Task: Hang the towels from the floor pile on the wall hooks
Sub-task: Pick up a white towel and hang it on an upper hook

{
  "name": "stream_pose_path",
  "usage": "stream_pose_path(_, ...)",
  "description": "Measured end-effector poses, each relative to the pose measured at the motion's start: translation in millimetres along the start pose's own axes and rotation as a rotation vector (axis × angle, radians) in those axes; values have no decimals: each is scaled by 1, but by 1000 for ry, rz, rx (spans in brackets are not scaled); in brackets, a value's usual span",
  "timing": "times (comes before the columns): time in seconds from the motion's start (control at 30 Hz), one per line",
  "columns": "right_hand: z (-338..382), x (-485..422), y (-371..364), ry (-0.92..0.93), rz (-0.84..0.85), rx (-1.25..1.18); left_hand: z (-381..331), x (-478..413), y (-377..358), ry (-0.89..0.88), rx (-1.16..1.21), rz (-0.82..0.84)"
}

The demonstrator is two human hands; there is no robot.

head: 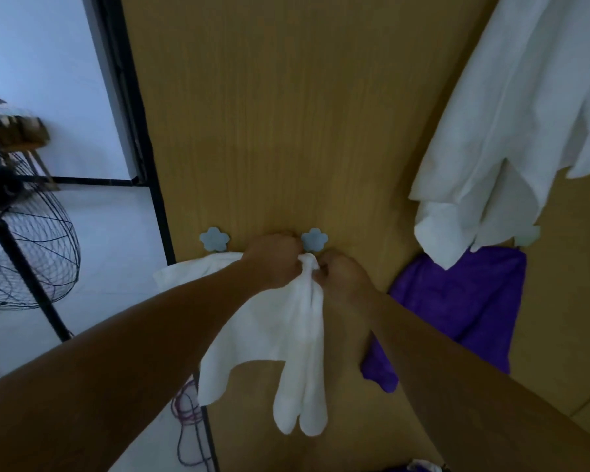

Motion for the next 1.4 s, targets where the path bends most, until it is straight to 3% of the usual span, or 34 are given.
stream_pose_path(0.27,18,3,54,21,-211,-271,-13,5,66,-29,240,-150)
stream_pose_path(0.43,43,12,85,17,-148,-560,-7,15,94,255,778,8)
stream_pose_path(0.53,63,19,106,126,-121,-560,-7,20,124,265,911,-23)
stream_pose_path(0.63,72,19,124,202,-138,-439,-5,23,141,255,873,-8)
stream_pose_path(0.8,63,14,121,151,-22,-100,0,27,172,288,979,-197)
stream_pose_path(0.87,58,18,123,85,41,-198,4,31,180,294,940,-210)
stream_pose_path(0.97,65,31,142,17,-12,-643,9,37,176,277,754,-66)
stream_pose_path(1.03,70,36,154,-18,-54,-939,11,39,167,260,757,37)
stream_pose_path(1.2,100,39,160,-10,117,-1308,8,41,169,262,1362,-30)
stream_pose_path(1.23,106,40,161,12,150,-1284,5,44,169,260,1400,-10)
stream_pose_path(1.3,114,41,154,39,206,-1021,-2,51,158,265,1152,176)
stream_pose_path(1.37,109,37,154,67,135,-836,-7,61,144,259,909,359)
stream_pose_path(1.4,105,35,158,70,59,-849,-5,61,145,269,949,327)
Point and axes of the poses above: each hand's wrist, its own x-axis away from the middle knuckle, its own y-axis out of the back of the hand, z = x × y, the point moved 8 cm from there along -x, towards the middle knuckle, and after that the axes turned 1 degree about -z, right-handed, at the moved point
